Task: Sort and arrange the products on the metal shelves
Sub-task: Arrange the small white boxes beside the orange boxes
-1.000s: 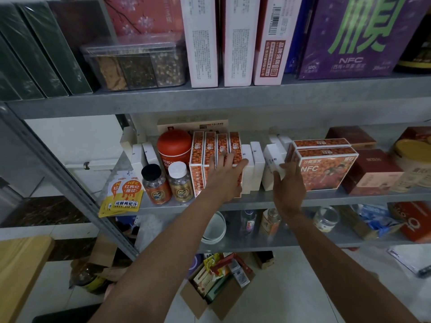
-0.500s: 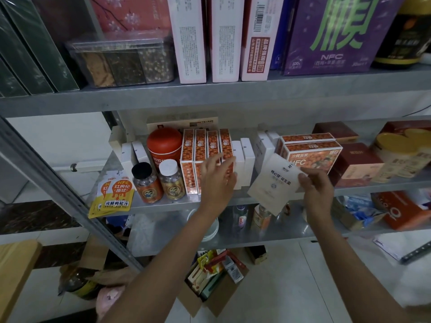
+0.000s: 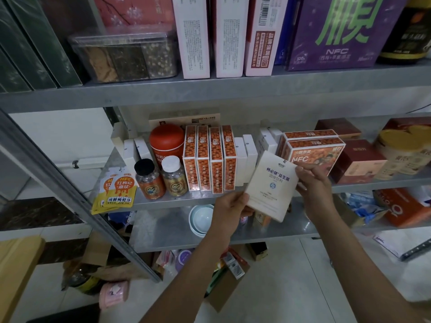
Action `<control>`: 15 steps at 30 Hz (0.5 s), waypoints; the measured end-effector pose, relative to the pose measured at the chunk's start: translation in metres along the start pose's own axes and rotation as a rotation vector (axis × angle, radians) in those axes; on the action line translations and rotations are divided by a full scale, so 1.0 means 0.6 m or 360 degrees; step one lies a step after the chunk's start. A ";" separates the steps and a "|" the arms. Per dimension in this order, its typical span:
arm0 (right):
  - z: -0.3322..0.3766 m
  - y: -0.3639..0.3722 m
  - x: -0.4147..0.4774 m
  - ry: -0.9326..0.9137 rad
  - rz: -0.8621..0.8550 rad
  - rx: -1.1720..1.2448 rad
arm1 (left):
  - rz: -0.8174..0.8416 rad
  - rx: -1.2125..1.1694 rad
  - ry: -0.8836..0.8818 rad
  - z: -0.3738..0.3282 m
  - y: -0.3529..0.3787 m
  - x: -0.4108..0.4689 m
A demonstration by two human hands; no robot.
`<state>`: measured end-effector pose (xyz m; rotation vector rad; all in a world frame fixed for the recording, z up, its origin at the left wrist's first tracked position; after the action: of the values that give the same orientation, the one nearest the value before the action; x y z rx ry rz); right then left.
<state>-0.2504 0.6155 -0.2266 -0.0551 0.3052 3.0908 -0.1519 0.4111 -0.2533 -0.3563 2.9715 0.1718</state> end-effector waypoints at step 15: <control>-0.032 0.124 -0.053 0.0669 0.1075 0.0804 | 0.0223 -0.0409 -0.0231 0.032 0.031 -0.053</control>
<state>-0.2211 0.5380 -0.2298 -0.7275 1.3615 3.4733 -0.1233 0.4389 -0.2653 -0.1552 2.8328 0.5731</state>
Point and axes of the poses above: each hand's wrist, its own x-axis towards the middle knuckle, its own y-axis out of the palm, z = x × y, the point moved 9 cm from there along x, towards the middle knuckle, and after that the axes turned 2 degrees about -x, right-handed, at the moved point
